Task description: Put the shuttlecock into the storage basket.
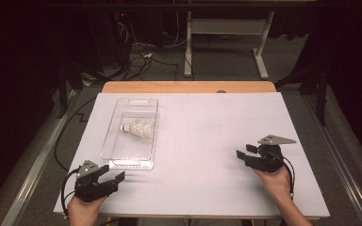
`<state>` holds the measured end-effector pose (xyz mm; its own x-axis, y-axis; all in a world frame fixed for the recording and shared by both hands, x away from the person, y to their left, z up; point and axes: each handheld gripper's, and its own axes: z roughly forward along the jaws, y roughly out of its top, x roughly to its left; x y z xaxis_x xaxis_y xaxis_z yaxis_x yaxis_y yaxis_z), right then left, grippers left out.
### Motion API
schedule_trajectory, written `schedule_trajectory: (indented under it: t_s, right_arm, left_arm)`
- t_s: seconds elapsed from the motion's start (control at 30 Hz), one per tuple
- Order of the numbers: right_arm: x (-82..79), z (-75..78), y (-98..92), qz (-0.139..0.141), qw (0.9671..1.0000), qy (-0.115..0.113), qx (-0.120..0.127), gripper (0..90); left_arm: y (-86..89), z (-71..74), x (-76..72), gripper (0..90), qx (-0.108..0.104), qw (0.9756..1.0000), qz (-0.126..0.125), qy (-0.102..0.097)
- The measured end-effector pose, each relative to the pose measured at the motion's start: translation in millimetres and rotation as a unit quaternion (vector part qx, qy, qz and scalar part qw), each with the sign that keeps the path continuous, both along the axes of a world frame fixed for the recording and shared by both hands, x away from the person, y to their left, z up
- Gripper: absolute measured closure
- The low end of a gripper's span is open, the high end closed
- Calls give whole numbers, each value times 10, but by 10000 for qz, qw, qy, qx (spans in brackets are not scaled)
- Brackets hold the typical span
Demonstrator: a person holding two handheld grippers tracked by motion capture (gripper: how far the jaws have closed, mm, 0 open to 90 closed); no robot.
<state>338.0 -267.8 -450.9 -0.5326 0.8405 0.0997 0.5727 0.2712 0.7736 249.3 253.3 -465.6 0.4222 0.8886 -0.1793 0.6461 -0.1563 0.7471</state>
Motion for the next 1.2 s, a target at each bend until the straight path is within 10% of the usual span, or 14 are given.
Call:
schedule_trajectory:
  t_s: [1.2]
  right_arm:
    - [-270, -34, -275, -275, 9994, -104, 194, 441]
  left_arm:
    - [-1, 6, -6, 313, -5, 10000, -2, -12]
